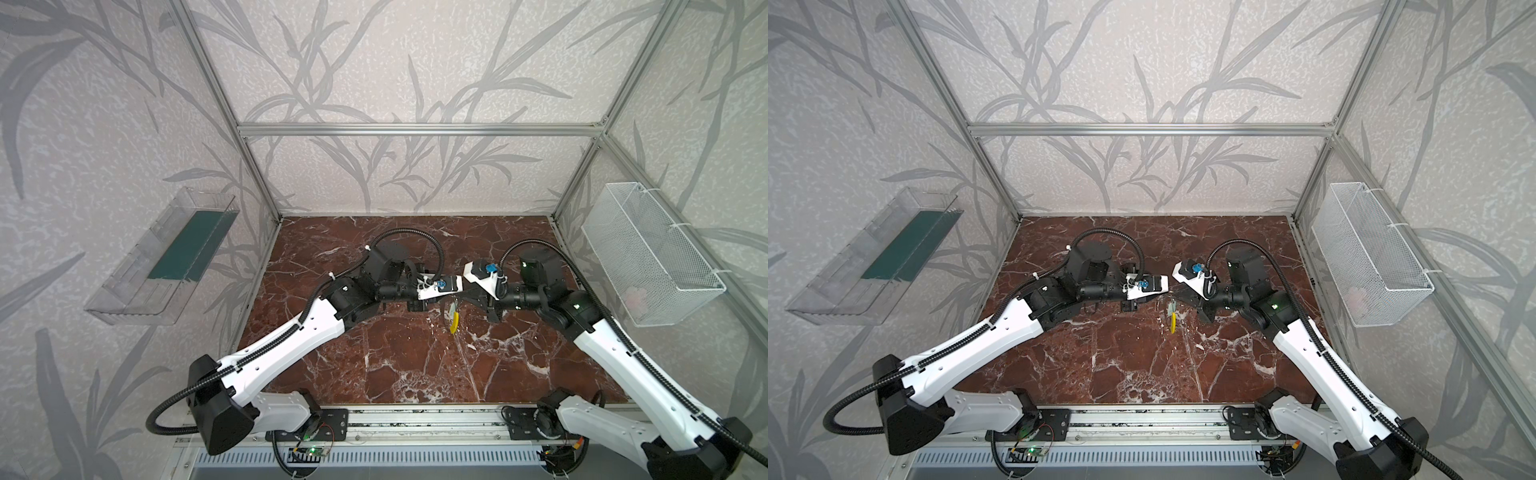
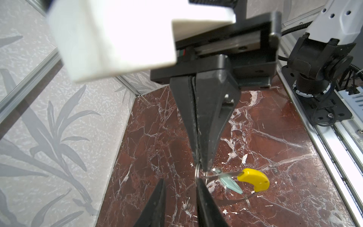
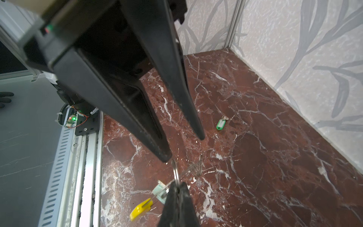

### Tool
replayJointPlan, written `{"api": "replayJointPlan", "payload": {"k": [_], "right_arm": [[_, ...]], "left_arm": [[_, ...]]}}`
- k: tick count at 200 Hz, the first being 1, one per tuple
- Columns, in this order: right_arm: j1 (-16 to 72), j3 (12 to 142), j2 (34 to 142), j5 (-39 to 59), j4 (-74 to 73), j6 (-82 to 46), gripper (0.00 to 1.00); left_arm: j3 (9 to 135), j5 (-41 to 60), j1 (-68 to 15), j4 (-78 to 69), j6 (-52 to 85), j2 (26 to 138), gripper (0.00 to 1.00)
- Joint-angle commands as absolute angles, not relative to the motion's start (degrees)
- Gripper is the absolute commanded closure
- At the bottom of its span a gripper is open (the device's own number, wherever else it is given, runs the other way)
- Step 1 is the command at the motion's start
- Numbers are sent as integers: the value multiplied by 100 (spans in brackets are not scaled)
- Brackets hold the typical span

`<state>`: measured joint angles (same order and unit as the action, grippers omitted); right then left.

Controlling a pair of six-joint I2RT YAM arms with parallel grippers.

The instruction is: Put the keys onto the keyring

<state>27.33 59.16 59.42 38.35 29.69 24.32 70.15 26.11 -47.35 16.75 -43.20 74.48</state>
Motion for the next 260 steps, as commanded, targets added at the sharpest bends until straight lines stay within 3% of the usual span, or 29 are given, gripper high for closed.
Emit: {"api": "replayJointPlan", "payload": {"k": [1,111,186,209,241,260], "right_arm": [[2820,6136,5967,3623,3300,2487,100],[2993,6172,5902,3523,3171,2419,100],[3040,6004,5833,3561,2766,2383,100],[3040,5807,5617,3343,2390,2391,100],[2899,5420,5278,2716,2161,2424,74],[2536,5052,5035,3004,1857,2165,69]], "left_arm": [[7196,2429,-4832,2109,-4718,7522,71],[7321,2325,-5019,2214,-4691,7742,72],[7312,2464,-5036,2055,-4597,7830,100],[7238,2529,-5038,1970,-4483,7844,100],[7053,2661,-4950,1480,-4019,7735,100],[6912,2786,-4876,1057,-3671,7631,100]]}}
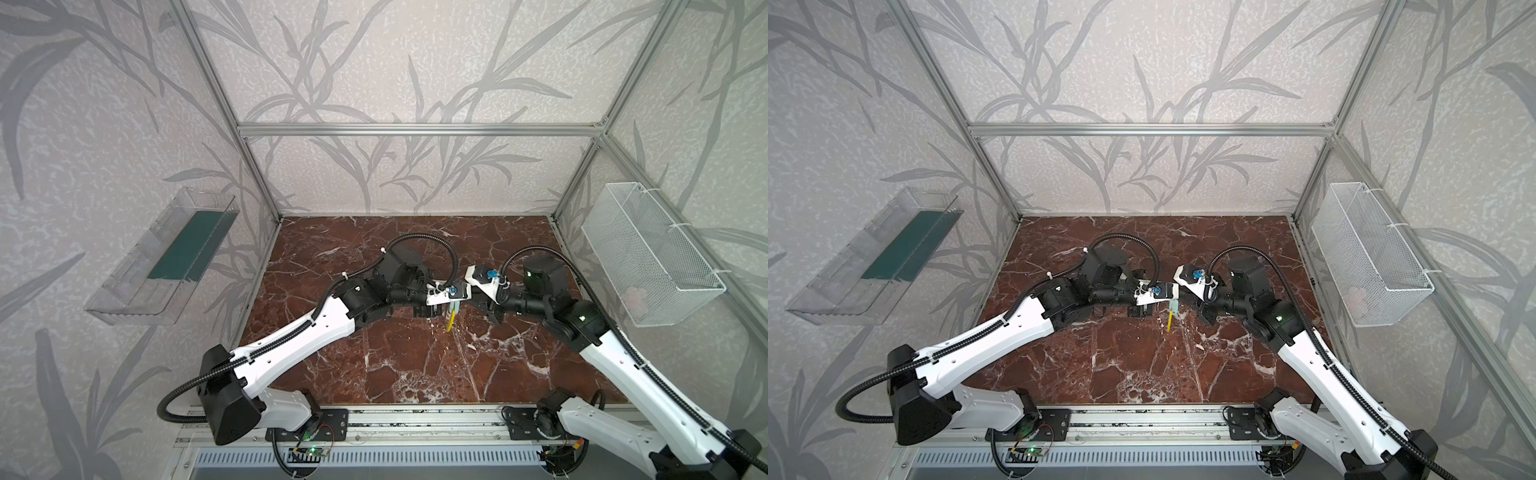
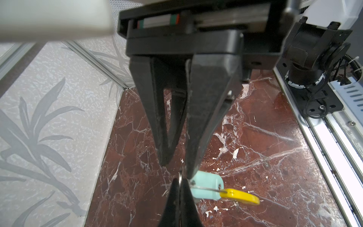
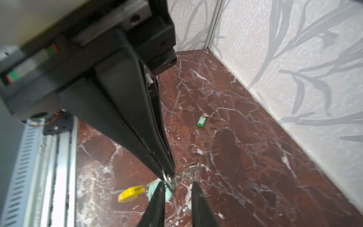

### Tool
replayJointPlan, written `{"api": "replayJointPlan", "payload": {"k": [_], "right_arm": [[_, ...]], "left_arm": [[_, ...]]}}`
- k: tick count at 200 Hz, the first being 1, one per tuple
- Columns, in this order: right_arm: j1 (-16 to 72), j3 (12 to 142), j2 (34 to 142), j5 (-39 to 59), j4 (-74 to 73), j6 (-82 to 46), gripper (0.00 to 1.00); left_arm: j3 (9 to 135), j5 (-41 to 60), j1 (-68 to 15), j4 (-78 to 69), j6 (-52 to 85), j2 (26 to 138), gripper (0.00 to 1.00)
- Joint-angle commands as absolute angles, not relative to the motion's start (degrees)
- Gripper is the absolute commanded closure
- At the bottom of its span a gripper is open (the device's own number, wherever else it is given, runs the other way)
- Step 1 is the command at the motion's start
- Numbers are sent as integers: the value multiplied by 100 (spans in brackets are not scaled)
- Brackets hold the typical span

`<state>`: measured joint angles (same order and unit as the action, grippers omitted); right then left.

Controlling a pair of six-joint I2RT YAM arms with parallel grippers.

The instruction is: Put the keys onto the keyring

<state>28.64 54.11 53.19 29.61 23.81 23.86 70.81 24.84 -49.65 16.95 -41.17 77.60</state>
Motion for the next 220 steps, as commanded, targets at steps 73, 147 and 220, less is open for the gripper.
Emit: {"api": "replayJointPlan", "payload": {"k": [73,147,220], "right_arm": [[2299,4341,4785,3968,693,1328,62],[2303,4253,5267,4140,-342,834,60],[2303,4184,5414,4564,-932,592,95]], "left_arm": [[6475,3116,-4598,-406,-2445,7363,100],[6174,3261,-4574,-1250,-1818,7313,100],[5966,3234,-4565,-1791,-1460,7318,100]]}}
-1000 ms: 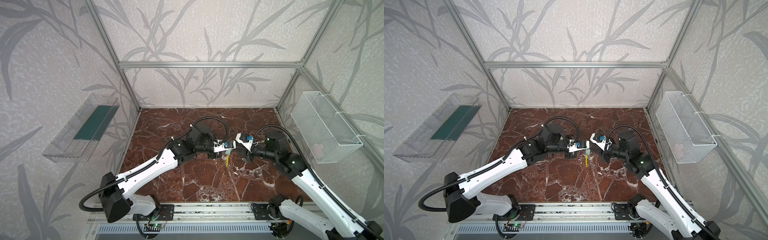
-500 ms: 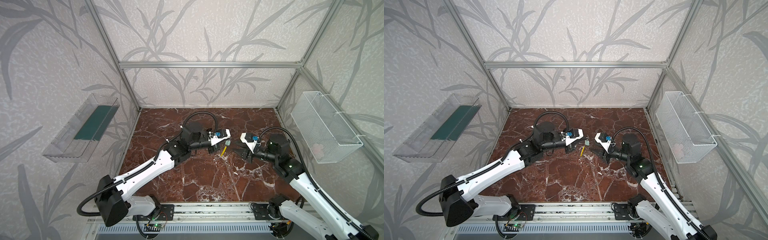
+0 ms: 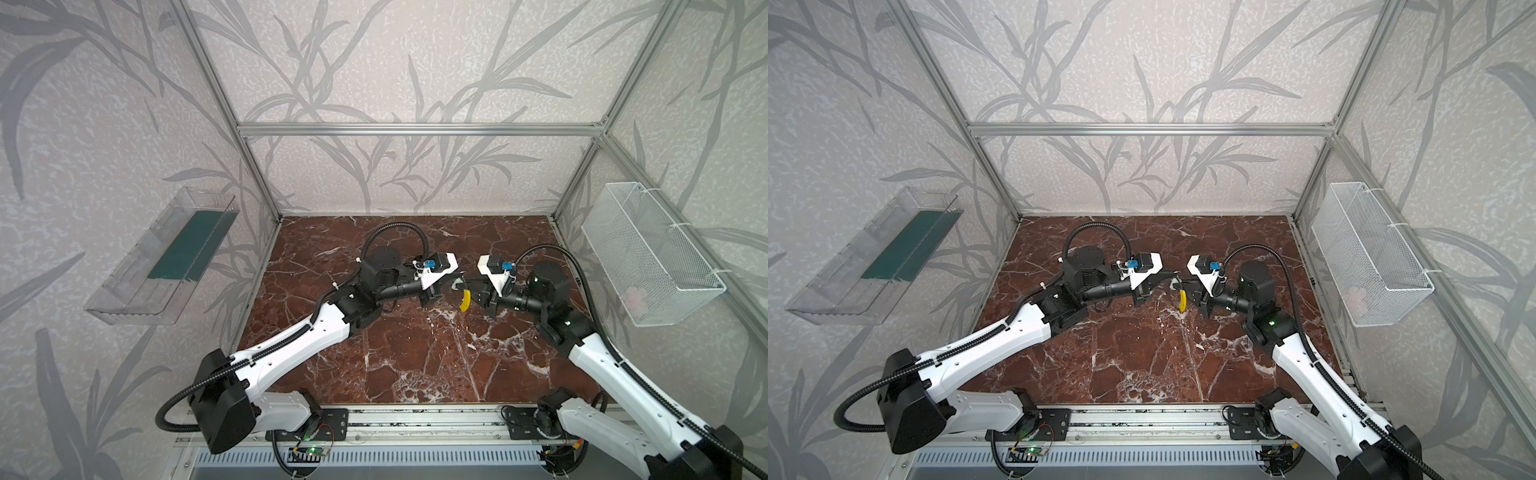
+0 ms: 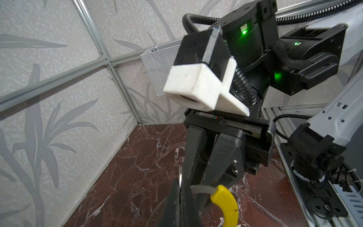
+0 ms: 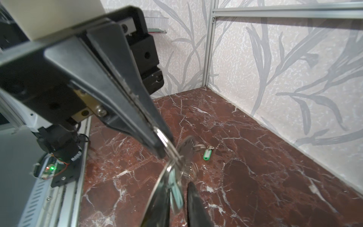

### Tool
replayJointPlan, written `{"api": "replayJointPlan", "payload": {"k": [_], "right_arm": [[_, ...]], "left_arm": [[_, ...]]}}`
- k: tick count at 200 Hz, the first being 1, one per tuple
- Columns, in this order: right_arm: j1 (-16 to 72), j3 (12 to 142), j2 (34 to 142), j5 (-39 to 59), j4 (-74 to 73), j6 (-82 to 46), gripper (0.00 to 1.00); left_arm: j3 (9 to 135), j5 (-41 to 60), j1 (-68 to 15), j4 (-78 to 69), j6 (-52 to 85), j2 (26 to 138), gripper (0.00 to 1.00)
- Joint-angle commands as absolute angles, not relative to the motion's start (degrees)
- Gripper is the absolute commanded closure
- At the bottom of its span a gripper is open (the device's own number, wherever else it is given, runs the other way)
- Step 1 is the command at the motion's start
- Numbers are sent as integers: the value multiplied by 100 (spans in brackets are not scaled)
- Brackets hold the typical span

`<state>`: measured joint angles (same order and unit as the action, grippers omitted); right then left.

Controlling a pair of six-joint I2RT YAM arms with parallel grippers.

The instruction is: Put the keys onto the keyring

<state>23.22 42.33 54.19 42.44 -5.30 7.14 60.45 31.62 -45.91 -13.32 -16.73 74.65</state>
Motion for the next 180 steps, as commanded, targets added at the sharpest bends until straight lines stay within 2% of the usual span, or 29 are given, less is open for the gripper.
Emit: {"api": "replayJointPlan", "payload": {"k": [1,8,48,117,154,180], "right_arm": [[2303,4184,5414,4571,-932,595,96],[2303,4175,5418,4595,-908,590,100],[2338,4245,5481,4635,-682,709,100],[2338,4965,5289,3560,1333,2043,100],[2452,5207,5433,3571,1561,2303,100],[2761,5448,5635,3226,1896,2702,100]], "left_arm": [[5962,3234,-4568,-1801,-1459,7311,100],[5950,3219,-4566,-1848,-1433,7306,100],[5848,3244,-4533,-2162,-1213,7343,100],[5812,3084,-4447,-1298,-1812,7152,100],[5830,3126,-4444,-1064,-1934,7195,100],[5829,3199,-4452,-1077,-1899,7233,100]]}}
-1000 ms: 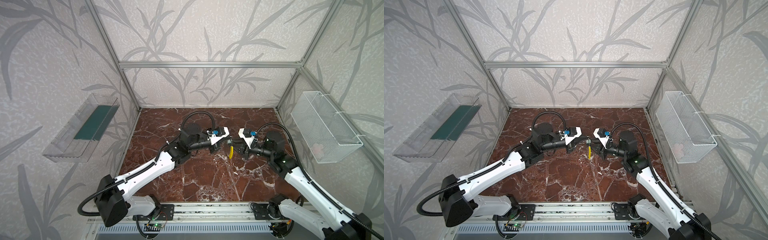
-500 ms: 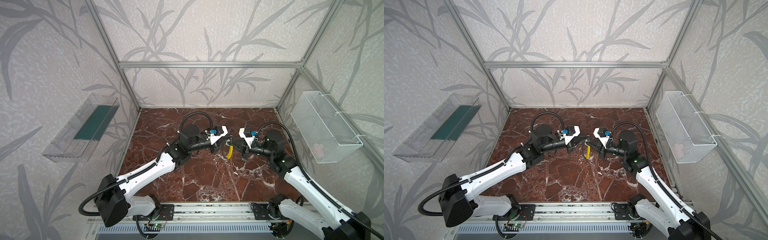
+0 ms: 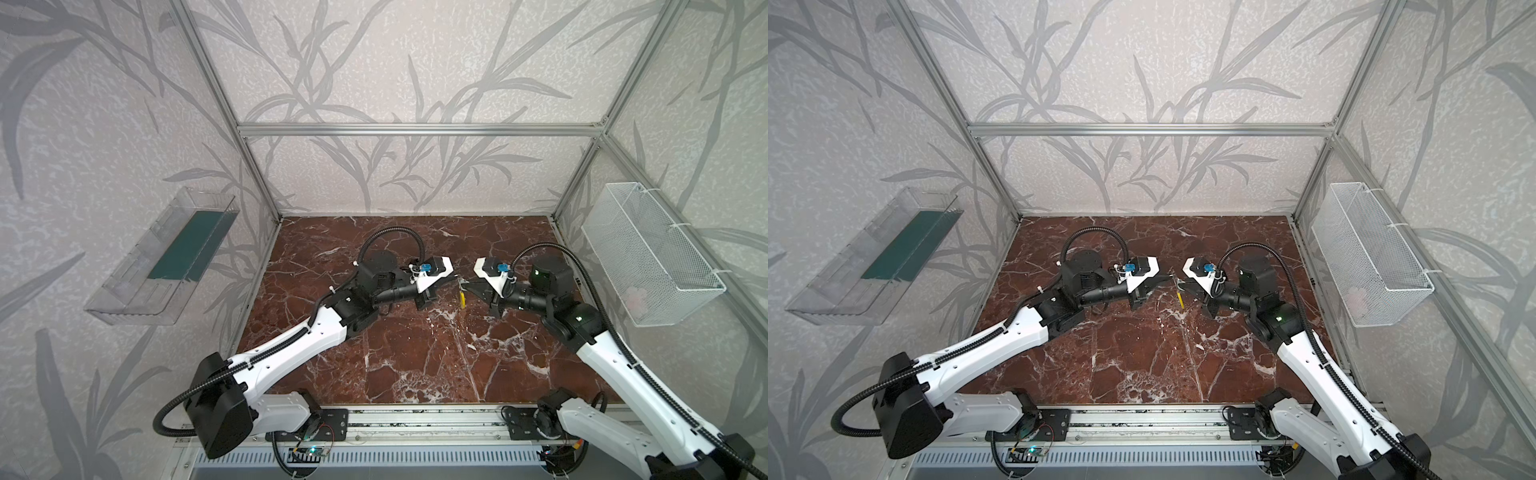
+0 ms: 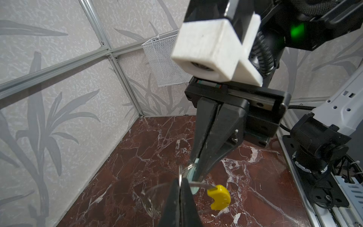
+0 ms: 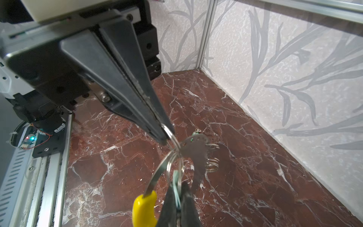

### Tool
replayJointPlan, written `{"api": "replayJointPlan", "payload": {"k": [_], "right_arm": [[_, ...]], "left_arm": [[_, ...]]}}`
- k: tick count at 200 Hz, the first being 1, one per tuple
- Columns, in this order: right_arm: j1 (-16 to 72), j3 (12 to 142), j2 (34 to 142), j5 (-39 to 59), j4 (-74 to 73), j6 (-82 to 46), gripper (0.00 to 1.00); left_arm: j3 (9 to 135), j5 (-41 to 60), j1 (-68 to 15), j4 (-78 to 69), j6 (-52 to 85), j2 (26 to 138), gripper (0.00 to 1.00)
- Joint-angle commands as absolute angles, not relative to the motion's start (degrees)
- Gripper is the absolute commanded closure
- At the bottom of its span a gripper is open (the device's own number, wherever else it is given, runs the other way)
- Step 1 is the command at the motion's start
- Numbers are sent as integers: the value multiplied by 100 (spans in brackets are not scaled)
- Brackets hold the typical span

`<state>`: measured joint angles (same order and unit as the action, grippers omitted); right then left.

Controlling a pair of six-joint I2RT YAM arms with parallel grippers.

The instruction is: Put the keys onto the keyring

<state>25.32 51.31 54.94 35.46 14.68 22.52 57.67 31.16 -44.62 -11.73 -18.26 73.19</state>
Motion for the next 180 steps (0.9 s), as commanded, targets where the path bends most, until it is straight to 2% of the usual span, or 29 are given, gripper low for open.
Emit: {"api": "replayJointPlan", "payload": {"k": [1,36,113,180], "right_arm": [[2769,5457,5639,3217,1906,2713,100],[2908,5577,5634,2914,1919,2940,100],[3016,5480,6028,2882,2308,3138,100],[3151,5666,5800,2453,2118,3276,100]], "left_arm": [[5828,3199,-4450,-1075,-1899,7233,100],[5821,3190,-4451,-915,-1995,7206,100],[5757,3199,-4446,-1431,-1768,7138,100],[5836,3186,-4456,-655,-2121,7217,100]]}}
